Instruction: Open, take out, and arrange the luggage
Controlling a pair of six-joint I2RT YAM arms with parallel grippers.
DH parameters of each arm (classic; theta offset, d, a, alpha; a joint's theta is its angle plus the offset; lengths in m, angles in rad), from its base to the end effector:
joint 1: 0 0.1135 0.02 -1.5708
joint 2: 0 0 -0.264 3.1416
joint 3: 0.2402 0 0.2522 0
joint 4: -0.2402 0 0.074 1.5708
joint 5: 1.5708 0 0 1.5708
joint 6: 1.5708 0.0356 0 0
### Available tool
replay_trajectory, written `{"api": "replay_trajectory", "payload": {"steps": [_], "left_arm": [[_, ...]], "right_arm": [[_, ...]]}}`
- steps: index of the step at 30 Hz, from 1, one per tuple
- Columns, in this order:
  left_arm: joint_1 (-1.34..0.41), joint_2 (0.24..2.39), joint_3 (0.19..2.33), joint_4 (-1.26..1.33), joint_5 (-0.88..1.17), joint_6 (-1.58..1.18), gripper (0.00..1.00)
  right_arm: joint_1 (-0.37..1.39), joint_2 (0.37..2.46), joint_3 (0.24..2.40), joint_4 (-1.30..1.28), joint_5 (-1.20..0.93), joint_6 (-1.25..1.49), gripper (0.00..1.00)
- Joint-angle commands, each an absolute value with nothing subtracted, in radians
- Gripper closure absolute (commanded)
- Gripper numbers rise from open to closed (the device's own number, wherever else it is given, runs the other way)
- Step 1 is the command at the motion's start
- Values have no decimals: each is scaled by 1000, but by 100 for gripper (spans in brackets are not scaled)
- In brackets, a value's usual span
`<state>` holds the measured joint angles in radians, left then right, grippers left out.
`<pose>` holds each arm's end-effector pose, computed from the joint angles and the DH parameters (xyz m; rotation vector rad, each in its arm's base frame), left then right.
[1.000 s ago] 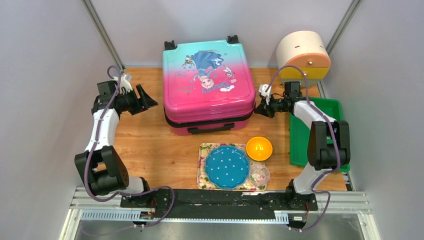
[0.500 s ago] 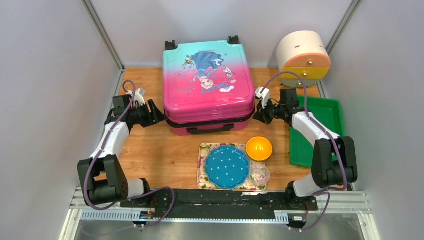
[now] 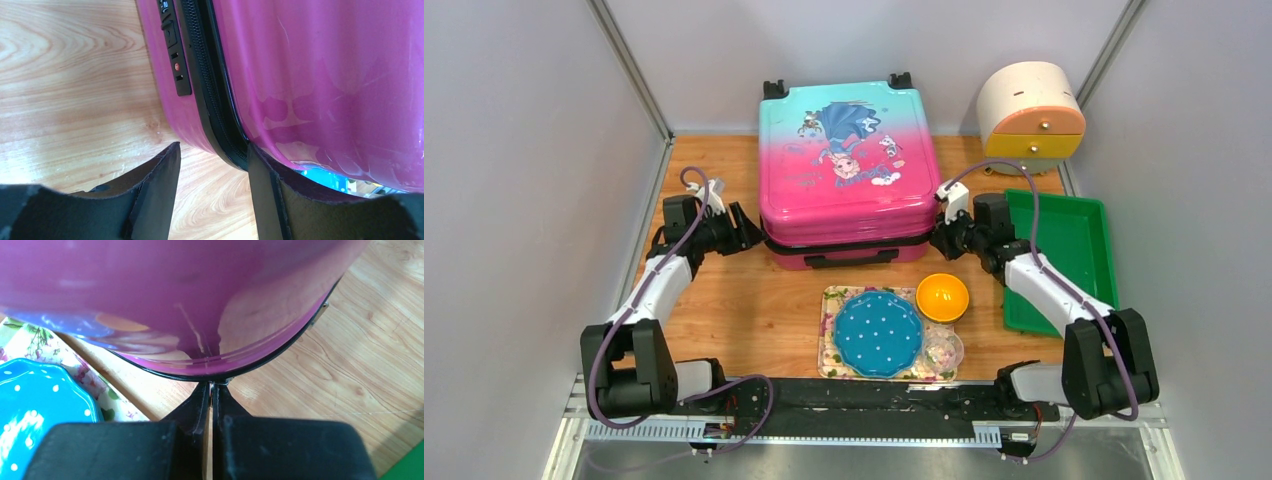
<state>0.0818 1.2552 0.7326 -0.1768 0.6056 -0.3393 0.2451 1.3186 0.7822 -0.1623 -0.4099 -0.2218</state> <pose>0.2601 0.0010 0.2277 -0.1486 2.2441 -0.8226 0.2653 0.0810 0.2269 -0.7271 2.1227 0.4763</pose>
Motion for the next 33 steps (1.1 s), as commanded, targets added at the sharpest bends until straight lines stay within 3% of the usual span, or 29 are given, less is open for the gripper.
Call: {"api": "replay_trajectory", "payload": {"steps": [1, 6, 12, 19, 25, 33], "left_arm": [[20, 1264, 689, -86, 695, -422, 39], [11, 1249, 664, -75, 703, -433, 39], [3, 1235, 632, -54, 709, -448, 40], [-34, 1233, 617, -17, 707, -463, 40], [-63, 1239, 615, -6, 699, -477, 41], [-103, 1243, 574, 78, 673, -534, 42]], "right_arm": [[357, 1224, 759, 153, -546, -89, 100], [459, 1212, 693, 307, -433, -66, 100], [529, 1272, 765, 370, -189, 46, 100], [531, 1256, 873, 183, -475, 170, 100], [566, 1233, 897, 80, -483, 247, 100], [667, 1255, 914, 172, -125, 268, 100]]}}
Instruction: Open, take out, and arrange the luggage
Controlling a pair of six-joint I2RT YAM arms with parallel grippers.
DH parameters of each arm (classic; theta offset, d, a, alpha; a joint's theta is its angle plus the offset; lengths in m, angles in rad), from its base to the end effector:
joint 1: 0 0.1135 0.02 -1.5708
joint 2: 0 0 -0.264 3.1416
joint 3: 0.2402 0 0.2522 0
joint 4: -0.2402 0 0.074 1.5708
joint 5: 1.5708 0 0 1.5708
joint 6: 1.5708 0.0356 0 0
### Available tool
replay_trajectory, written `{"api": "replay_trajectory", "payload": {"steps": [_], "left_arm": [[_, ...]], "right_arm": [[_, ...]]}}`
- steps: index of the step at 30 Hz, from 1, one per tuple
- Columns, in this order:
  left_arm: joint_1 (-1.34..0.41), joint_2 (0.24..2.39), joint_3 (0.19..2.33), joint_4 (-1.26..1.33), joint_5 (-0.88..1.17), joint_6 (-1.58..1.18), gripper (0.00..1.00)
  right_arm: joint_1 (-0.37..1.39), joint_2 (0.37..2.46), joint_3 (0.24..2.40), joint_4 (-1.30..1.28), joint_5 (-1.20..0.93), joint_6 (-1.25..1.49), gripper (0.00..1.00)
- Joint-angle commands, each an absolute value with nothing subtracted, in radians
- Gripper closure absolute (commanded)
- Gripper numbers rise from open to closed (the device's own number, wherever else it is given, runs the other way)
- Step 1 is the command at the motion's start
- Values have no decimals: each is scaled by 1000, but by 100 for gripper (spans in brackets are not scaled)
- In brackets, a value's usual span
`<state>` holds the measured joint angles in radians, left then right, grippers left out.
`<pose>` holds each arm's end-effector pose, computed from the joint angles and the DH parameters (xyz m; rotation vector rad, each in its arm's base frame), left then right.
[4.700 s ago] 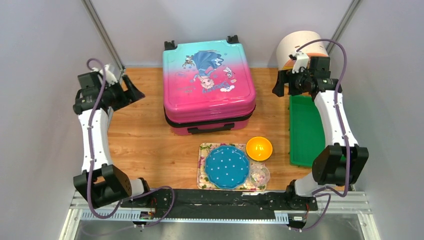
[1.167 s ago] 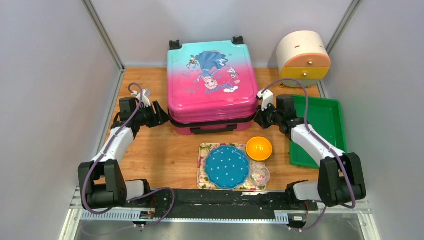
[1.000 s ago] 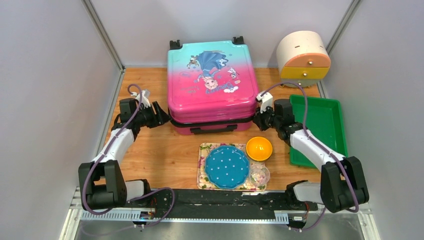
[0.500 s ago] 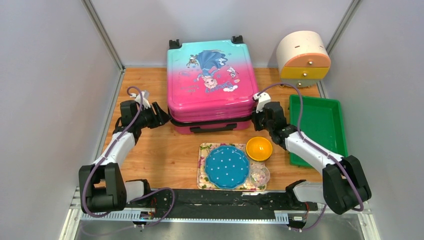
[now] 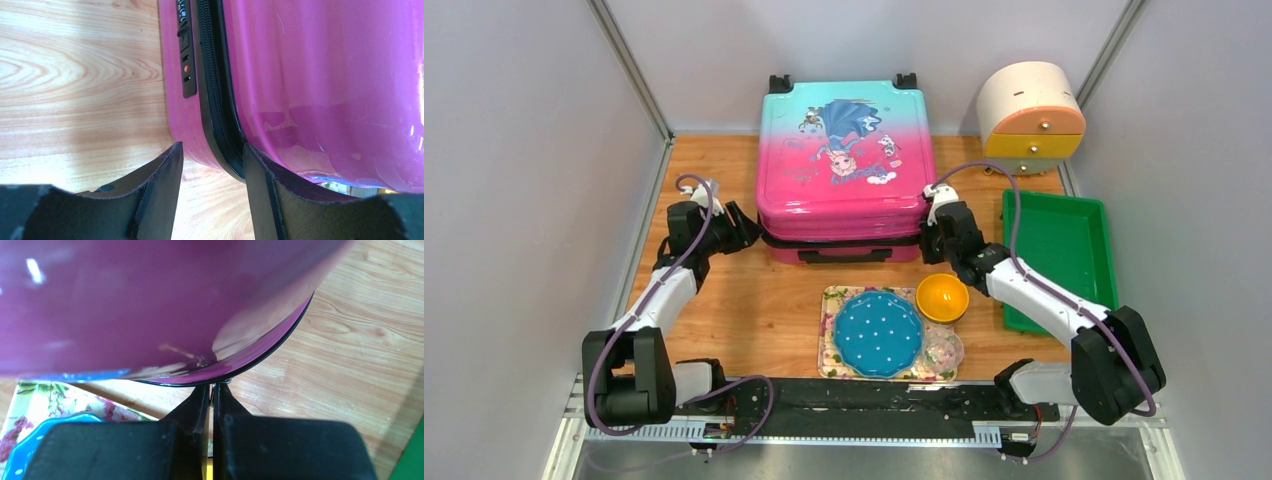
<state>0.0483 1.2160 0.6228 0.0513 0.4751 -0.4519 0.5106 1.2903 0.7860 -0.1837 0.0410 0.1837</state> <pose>0.2559 -0.0039 0.2194 -0.2428 2.1194 -0.7408 0.2407 0.1331 0.2318 -0.3490 2.2516 0.3223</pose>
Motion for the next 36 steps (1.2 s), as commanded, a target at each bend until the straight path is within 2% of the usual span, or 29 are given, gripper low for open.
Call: {"api": "replay_trajectory", "payload": {"steps": [1, 7, 9, 14, 15, 16, 19, 24, 32, 36], "left_arm": [[-112, 1239, 569, 81, 673, -538, 42], [-130, 1233, 541, 92, 635, -554, 42], [-130, 1236, 538, 89, 632, -546, 42], [-135, 1243, 532, 113, 632, -571, 43], [-137, 1241, 531, 123, 630, -574, 43], [-141, 1244, 529, 126, 629, -577, 43], [-144, 1246, 523, 133, 624, -584, 43], [-153, 1249, 518, 141, 607, -603, 44], [-156, 1230, 502, 133, 588, -614, 46], [-158, 1236, 492, 141, 588, -629, 47]], "right_arm": [[669, 1258, 920, 182, -106, 276, 100], [669, 1215, 930, 175, -127, 276, 100], [669, 1194, 919, 128, -153, 221, 93], [666, 1105, 804, 123, -265, 121, 91], [666, 1085, 781, 152, -290, 127, 93], [666, 1078, 760, 178, -308, 144, 100], [684, 1112, 733, 273, -276, 184, 100], [752, 1209, 820, 282, -164, 198, 100], [879, 1227, 827, 397, 35, 109, 100], [893, 1235, 801, 494, -69, 55, 100]]}}
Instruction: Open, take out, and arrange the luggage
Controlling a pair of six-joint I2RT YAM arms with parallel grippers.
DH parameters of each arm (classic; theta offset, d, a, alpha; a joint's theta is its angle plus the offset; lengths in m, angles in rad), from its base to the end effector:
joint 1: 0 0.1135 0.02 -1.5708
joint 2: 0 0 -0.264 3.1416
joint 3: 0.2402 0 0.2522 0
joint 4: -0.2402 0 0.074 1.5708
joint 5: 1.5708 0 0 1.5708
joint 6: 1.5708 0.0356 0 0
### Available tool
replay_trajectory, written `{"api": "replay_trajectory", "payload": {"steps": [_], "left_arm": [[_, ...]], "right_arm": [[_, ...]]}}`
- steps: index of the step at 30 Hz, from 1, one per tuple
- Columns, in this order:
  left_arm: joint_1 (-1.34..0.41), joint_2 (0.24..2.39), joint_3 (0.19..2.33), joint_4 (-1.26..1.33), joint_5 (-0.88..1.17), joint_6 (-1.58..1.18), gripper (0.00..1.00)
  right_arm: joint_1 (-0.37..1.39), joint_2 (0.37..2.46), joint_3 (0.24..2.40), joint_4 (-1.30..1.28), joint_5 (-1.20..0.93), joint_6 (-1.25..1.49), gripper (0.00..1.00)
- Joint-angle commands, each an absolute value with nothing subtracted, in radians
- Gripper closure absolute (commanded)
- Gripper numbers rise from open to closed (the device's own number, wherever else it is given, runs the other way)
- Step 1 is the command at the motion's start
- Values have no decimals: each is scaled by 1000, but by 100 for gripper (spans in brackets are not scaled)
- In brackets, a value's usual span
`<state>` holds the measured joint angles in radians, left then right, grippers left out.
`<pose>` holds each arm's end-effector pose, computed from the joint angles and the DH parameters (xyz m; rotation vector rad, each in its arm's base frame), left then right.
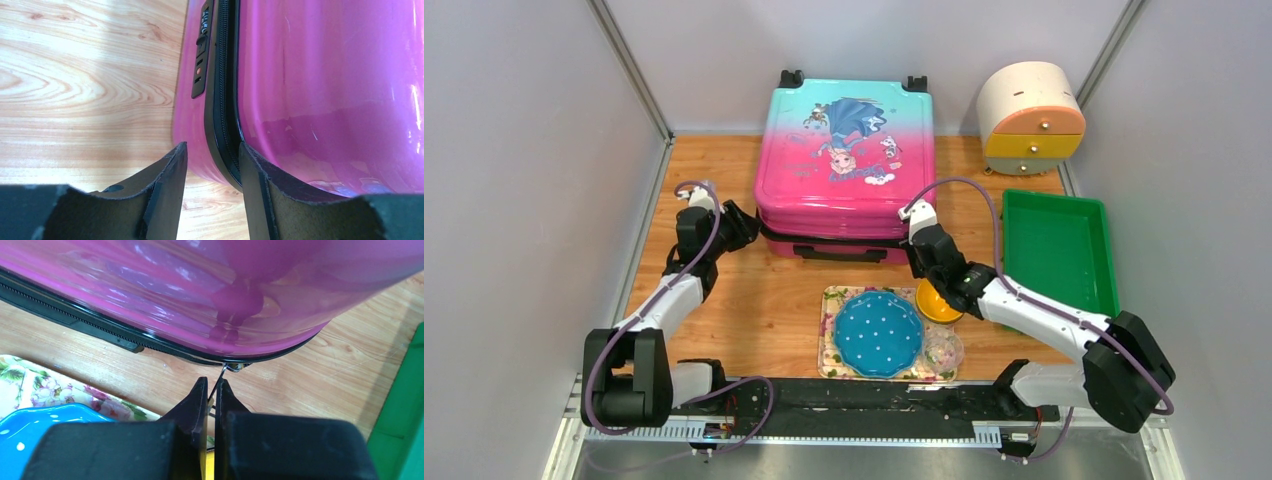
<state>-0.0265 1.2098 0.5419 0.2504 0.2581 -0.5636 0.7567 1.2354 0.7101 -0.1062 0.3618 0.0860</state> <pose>0.2550 -0.0159 0.2119 -0.3721 1.9957 -0.6338 0.1990 0.1705 0.2285 -0.5186 2.0937 0.0873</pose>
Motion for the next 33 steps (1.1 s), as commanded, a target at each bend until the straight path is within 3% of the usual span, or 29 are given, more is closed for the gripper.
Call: {"api": "replay_trajectory", "payload": {"steps": [1, 3, 5, 9, 17, 18, 19, 22, 24, 26, 33], "left_arm": [[-158, 1238, 494, 141, 589, -633, 48], [-158, 1238, 495, 141, 588, -635, 48], [-158, 1238, 499, 141, 588, -640, 49], [-161, 1246, 495, 164, 584, -661, 50], [-186, 1253, 468, 201, 569, -698, 51], [-186, 1238, 463, 202, 569, -692, 49], [-186, 1226, 457, 202, 557, -686, 47], [-181, 1142, 427, 222, 516, -638, 40], [-172, 1066, 401, 233, 502, -601, 33], [-167, 1019, 399, 204, 500, -554, 32], [-124, 962, 380, 160, 522, -534, 31]], "right_arm": [[888, 1233, 796, 498, -115, 39, 100], [864, 1223, 795, 474, -126, 57, 100], [780, 1206, 821, 415, -289, 93, 100], [781, 1174, 841, 324, -353, 188, 100], [859, 1312, 994, 275, -14, 288, 100], [858, 1305, 988, 264, -9, 275, 86], [859, 1277, 977, 244, -11, 252, 80], [850, 1197, 930, 171, -17, 233, 73], [833, 1157, 917, 117, -11, 230, 62], [813, 1108, 908, 31, -2, 238, 54], [700, 1011, 821, -40, -55, 229, 49]]}}
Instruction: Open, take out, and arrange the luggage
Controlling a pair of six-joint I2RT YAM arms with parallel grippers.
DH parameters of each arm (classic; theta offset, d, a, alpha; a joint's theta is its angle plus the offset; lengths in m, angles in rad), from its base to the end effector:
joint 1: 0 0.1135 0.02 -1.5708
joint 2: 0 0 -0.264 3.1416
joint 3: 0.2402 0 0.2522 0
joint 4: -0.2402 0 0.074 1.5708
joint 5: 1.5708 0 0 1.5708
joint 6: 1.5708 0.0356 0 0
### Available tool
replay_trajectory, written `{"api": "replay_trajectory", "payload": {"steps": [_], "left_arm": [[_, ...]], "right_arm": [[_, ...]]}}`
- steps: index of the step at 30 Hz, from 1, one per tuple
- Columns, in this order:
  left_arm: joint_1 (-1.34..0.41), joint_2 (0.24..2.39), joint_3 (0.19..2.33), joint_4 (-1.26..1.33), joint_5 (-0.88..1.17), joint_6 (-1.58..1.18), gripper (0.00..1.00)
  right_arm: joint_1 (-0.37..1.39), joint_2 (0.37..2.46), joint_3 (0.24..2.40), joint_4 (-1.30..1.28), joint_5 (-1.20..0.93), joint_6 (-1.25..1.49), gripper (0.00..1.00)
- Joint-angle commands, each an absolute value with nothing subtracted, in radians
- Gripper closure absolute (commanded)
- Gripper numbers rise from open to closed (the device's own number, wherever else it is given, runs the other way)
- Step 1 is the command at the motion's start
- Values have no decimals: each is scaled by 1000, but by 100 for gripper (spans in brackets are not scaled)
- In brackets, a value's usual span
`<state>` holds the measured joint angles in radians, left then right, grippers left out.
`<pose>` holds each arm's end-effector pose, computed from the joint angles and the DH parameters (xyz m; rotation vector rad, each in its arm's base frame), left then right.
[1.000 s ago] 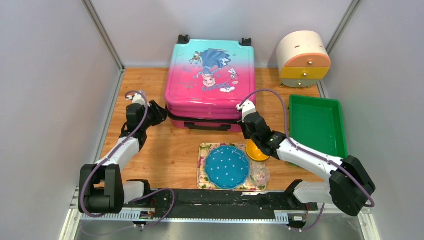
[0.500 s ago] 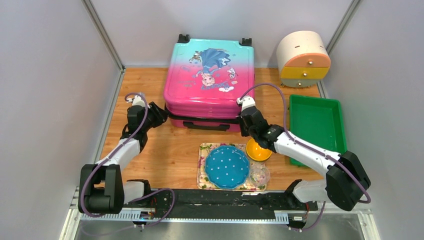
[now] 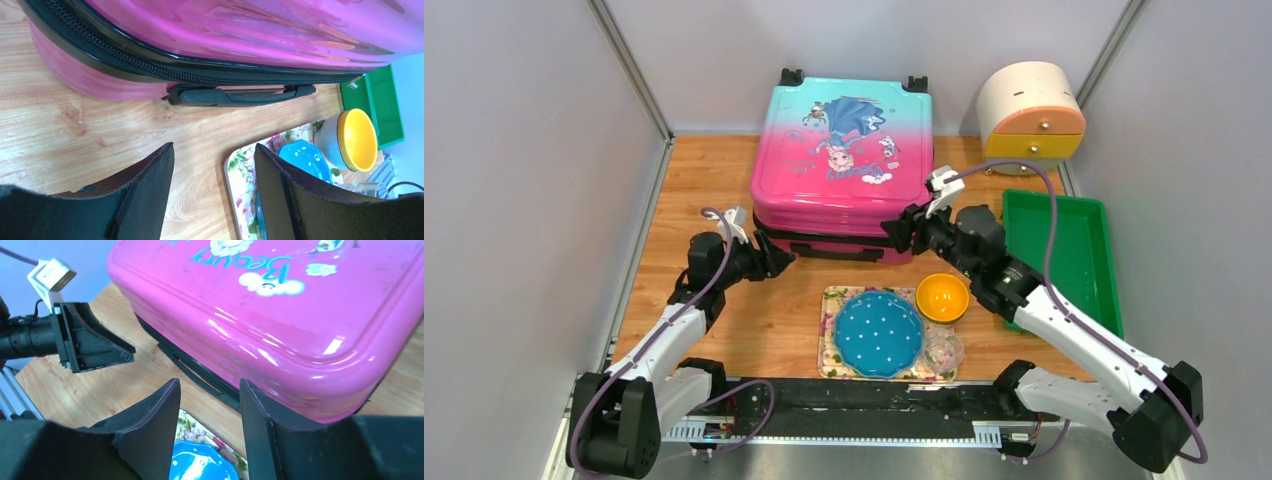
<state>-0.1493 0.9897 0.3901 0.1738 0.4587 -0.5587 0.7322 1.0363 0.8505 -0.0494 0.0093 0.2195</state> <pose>0.2030 -0.0465 0.2017 -0.1143 2.0634 -0.9041 0.1816 0.1628 0.3289 -0.4642 1.7979 0.6632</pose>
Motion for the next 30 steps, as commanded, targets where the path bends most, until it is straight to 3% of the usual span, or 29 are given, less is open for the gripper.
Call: {"api": "replay_trajectory", "payload": {"steps": [1, 12, 25, 30], "left_arm": [[-123, 959, 380, 164, 541, -531, 31], [-146, 937, 431, 144, 612, -393, 30], [-146, 962, 434, 137, 561, -390, 31], [-144, 960, 431, 127, 543, -379, 31]], "right_arm": [[699, 991, 816, -47, -63, 227, 49], [643, 962, 697, -181, -16, 126, 41], [635, 1166, 684, -51, 150, 183, 49], [635, 1221, 667, 23, 193, 176, 56]]}}
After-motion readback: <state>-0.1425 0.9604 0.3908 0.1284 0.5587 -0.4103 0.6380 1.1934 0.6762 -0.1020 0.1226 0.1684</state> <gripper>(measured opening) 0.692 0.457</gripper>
